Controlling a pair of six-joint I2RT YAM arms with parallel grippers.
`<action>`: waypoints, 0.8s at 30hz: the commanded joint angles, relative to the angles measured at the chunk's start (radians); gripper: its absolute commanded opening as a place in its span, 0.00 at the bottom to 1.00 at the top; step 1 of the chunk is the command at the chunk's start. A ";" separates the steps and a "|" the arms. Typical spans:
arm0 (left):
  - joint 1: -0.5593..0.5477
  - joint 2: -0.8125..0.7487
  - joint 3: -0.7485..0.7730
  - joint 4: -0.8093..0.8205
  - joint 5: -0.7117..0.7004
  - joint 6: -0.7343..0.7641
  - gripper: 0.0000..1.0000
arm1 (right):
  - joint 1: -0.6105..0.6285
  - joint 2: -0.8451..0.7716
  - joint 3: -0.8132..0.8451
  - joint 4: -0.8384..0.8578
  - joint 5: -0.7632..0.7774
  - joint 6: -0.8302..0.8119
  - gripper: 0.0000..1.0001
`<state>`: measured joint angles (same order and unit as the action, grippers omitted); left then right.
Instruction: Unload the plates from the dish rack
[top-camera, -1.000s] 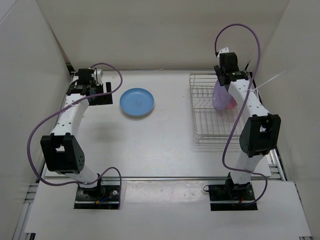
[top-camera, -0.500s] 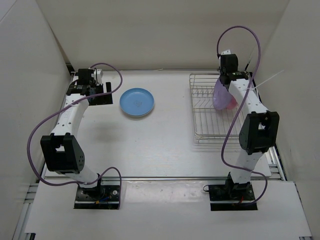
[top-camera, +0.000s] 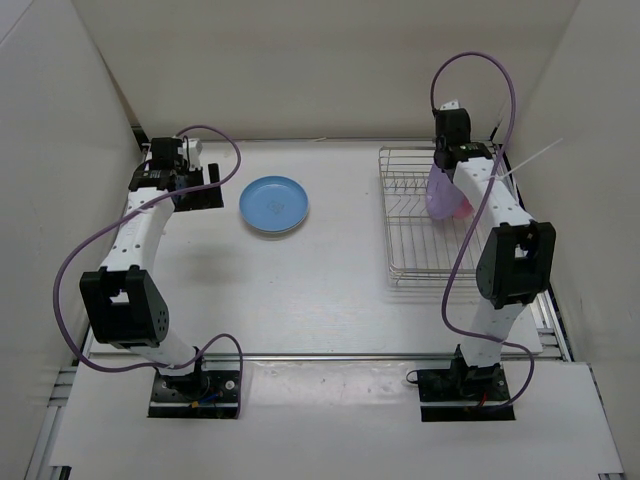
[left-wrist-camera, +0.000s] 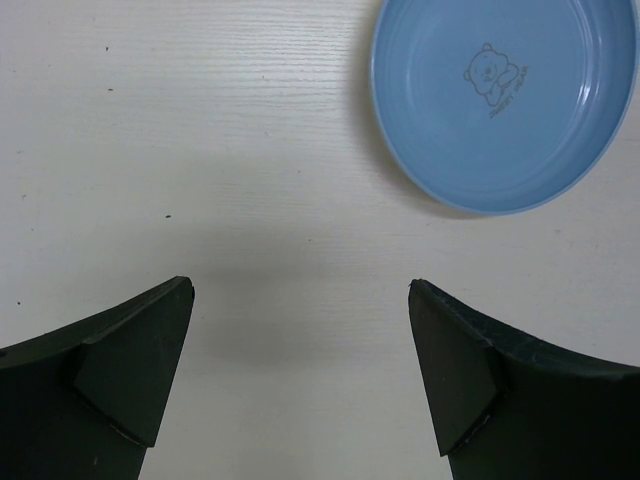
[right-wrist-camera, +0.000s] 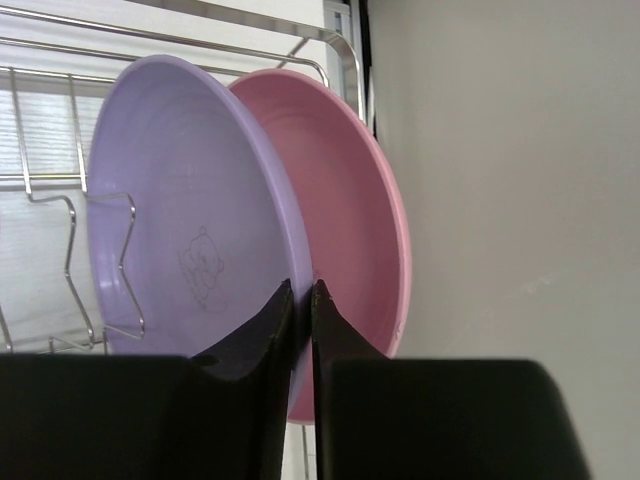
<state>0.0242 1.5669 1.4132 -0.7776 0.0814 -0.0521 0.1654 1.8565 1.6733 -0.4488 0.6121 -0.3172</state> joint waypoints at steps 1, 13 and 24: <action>0.014 -0.011 0.007 0.012 0.029 -0.006 1.00 | 0.014 0.000 0.051 0.030 0.067 0.001 0.07; 0.033 -0.002 0.007 0.003 0.070 -0.006 1.00 | 0.065 0.018 0.071 0.039 0.167 -0.074 0.00; 0.033 -0.002 0.016 0.003 0.089 -0.006 1.00 | 0.128 0.009 0.089 0.059 0.296 -0.215 0.00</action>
<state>0.0509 1.5826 1.4132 -0.7784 0.1432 -0.0525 0.2768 1.8748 1.7012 -0.4511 0.8593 -0.4854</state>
